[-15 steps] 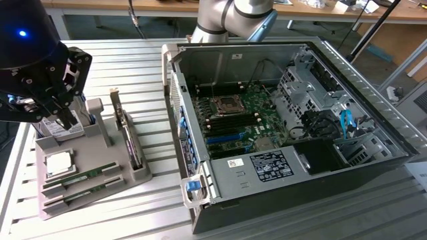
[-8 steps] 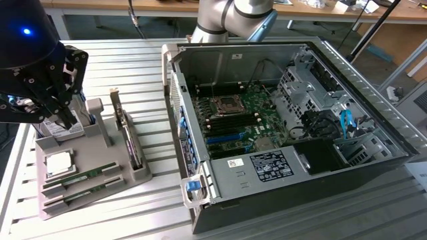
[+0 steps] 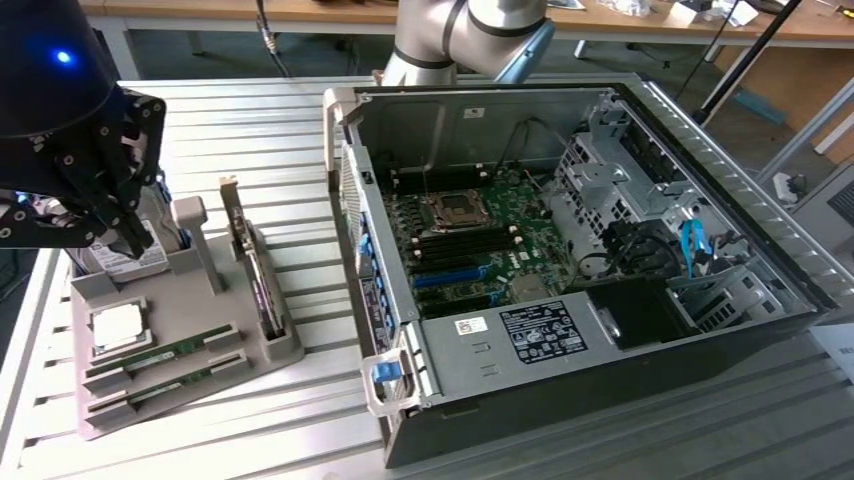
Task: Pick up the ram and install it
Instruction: 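Pick up the ram and move it above insertion slot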
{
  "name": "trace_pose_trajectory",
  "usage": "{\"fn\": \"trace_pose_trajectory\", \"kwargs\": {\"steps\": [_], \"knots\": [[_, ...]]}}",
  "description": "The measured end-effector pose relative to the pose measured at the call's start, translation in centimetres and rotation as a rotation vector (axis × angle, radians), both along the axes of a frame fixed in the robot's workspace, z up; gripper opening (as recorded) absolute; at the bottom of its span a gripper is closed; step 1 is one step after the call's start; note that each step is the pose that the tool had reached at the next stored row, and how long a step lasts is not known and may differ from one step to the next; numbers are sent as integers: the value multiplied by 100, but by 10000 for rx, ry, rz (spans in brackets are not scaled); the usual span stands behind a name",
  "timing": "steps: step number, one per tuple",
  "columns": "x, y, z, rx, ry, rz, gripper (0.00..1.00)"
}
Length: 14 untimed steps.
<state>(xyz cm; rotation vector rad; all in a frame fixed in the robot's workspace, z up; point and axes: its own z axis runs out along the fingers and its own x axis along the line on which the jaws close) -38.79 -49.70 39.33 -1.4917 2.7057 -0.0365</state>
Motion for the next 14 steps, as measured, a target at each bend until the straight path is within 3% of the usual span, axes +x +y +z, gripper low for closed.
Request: {"fn": "trace_pose_trajectory", "kwargs": {"steps": [14], "knots": [[-11,0,0,-97,0,2195,15]]}}
